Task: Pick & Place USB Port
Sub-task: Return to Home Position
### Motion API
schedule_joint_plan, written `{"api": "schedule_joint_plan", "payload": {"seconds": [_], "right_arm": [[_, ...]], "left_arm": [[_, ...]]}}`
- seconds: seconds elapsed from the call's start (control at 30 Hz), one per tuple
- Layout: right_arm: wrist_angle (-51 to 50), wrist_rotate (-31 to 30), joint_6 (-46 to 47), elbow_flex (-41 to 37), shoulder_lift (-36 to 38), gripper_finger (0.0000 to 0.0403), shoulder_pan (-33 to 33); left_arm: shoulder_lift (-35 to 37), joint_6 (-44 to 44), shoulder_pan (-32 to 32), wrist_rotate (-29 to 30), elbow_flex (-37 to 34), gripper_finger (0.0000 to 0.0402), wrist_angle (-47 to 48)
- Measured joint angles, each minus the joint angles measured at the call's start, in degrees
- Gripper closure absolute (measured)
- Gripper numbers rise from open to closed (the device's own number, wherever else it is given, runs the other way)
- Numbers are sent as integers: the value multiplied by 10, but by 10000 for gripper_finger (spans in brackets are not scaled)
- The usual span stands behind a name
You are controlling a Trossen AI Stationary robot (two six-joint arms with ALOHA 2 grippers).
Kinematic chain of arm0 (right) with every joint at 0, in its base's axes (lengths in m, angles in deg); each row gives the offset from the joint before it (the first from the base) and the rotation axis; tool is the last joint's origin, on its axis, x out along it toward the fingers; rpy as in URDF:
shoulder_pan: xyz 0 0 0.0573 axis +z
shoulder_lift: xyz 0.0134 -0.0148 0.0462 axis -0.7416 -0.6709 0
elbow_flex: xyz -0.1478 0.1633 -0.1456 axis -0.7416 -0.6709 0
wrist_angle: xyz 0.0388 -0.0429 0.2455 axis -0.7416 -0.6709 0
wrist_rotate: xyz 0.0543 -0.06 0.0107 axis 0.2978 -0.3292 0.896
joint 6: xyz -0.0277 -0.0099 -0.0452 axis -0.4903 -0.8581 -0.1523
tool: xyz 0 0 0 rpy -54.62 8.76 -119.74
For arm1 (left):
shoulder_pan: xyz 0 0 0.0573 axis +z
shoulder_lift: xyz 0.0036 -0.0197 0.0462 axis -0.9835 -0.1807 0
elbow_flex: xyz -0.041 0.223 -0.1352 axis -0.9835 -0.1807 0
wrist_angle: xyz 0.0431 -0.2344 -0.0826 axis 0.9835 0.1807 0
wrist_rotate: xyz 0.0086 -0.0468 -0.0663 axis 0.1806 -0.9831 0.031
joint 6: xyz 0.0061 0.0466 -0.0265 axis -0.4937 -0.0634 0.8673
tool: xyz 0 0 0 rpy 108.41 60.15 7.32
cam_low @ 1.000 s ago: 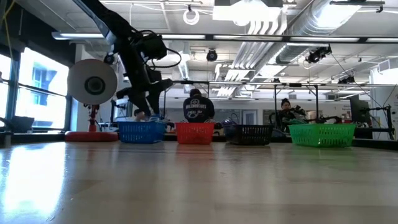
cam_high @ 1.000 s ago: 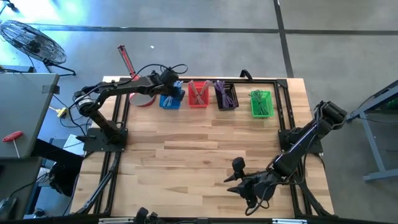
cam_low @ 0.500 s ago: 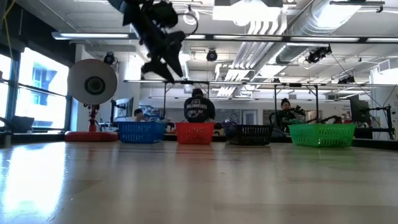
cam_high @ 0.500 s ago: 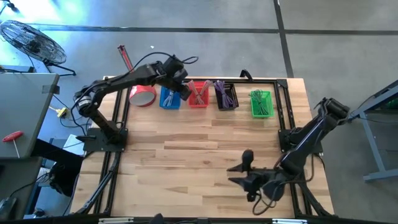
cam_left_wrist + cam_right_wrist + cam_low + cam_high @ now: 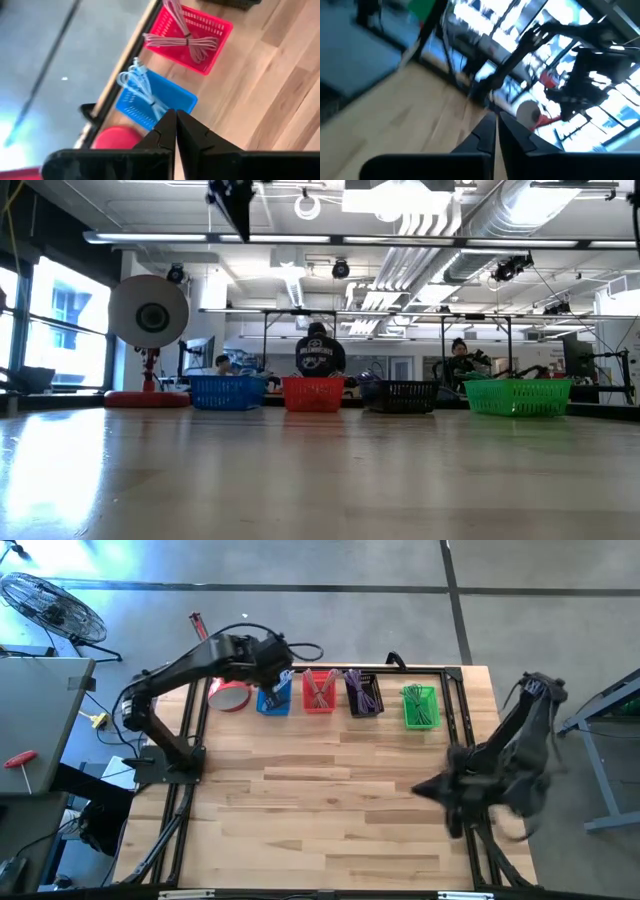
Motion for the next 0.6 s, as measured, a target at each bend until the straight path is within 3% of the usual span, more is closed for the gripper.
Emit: {"api": "schedule_joint_plan", "payload": {"seconds": [0.17,0.37,0.5,0.6], "right_arm": [[25,-28,-51,1,97,400,43],[-13,-40,-60,1,179,401,55],[-68,-62,5,1,215,402,55],[-115,-112,102,1,248,402,55]], "left_arm": [[36,7,-50,43,60,399,32],[126,22,-120,52,54,401,-4],[191,58,-177,87,22,401,-21],[240,96,-235,158,-24,401,-41]]}}
